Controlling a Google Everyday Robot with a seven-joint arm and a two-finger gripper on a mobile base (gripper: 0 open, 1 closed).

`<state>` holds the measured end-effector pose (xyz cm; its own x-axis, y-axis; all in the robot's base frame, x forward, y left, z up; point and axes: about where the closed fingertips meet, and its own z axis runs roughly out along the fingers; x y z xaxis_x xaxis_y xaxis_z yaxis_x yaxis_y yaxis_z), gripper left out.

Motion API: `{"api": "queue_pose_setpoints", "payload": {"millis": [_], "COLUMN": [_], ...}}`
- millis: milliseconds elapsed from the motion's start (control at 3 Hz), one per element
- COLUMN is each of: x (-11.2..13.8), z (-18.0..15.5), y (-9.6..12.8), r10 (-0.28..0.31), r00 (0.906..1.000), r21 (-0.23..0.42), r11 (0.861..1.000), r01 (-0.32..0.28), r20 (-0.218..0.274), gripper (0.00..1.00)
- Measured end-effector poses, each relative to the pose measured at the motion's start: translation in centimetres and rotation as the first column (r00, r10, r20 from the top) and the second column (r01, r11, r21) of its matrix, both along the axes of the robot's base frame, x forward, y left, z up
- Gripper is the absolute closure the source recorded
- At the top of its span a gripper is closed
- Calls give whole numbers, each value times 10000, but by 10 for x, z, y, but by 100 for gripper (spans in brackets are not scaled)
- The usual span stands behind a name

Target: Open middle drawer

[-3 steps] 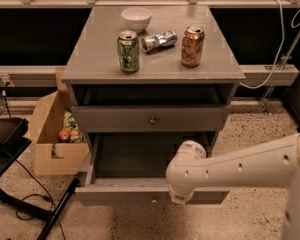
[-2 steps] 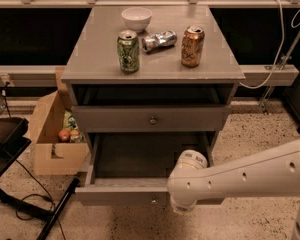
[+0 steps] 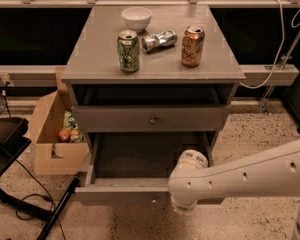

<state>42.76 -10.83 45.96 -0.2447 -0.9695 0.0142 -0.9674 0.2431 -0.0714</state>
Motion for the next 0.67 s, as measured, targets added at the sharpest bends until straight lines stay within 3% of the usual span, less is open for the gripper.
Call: {"api": "queue_pose_setpoints", "payload": {"millis": [333,667], "x": [1,19], "z": [0,13], "y": [-1,-11], "r10": [-40,-32], "r00": [10000,9989], "r21": [72,-72], "r11": [10000,10000], "r01": [40,35], "r20": [16,457], "gripper": [15,0]}}
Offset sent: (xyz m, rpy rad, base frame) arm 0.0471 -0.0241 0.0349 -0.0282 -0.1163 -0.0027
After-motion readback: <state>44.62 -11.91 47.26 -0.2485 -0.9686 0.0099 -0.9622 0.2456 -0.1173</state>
